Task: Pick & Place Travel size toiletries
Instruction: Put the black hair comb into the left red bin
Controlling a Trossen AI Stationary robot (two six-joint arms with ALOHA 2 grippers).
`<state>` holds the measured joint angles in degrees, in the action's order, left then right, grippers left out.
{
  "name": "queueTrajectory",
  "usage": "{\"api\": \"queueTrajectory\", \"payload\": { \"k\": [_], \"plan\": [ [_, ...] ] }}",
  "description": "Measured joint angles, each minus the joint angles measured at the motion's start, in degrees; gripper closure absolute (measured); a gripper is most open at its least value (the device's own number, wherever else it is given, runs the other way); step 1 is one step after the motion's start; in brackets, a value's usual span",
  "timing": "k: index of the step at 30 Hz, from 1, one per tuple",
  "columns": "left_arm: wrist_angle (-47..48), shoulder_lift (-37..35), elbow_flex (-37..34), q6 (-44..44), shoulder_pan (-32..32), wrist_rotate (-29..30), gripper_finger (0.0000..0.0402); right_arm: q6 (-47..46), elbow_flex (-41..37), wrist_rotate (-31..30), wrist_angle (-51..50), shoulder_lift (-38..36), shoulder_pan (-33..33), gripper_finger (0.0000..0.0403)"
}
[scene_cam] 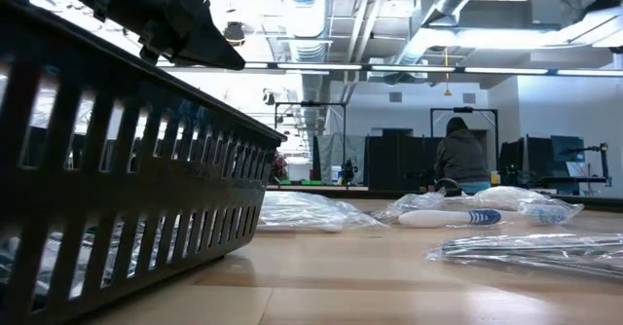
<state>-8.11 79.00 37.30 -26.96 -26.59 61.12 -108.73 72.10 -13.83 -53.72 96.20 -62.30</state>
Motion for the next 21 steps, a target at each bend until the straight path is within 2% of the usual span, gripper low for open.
{"api": "queueTrajectory", "payload": {
  "k": [8, 14, 17, 21],
  "plan": [
    [-0.20, 0.00, 0.04, 1.13, -0.02, 0.02, 0.0400, -3.23, 0.04, 0.91, -0.46, 2.50, 2.51, 0.0403],
    [-0.18, 0.00, 0.07, 1.29, -0.02, -0.13, 0.0400, -4.04, 0.04, 4.52, -0.48, 2.50, 4.70, 0.0396],
    [-0.18, 0.00, 0.07, 2.09, -0.02, -0.17, 0.0400, -4.02, 0.04, 5.01, -0.46, 2.50, 4.59, 0.0380],
    [-0.27, 0.00, 0.07, 2.49, -0.02, -0.31, 0.0400, -4.01, 0.04, 5.12, -0.44, 2.50, 3.90, 0.0337]
  ]
}}
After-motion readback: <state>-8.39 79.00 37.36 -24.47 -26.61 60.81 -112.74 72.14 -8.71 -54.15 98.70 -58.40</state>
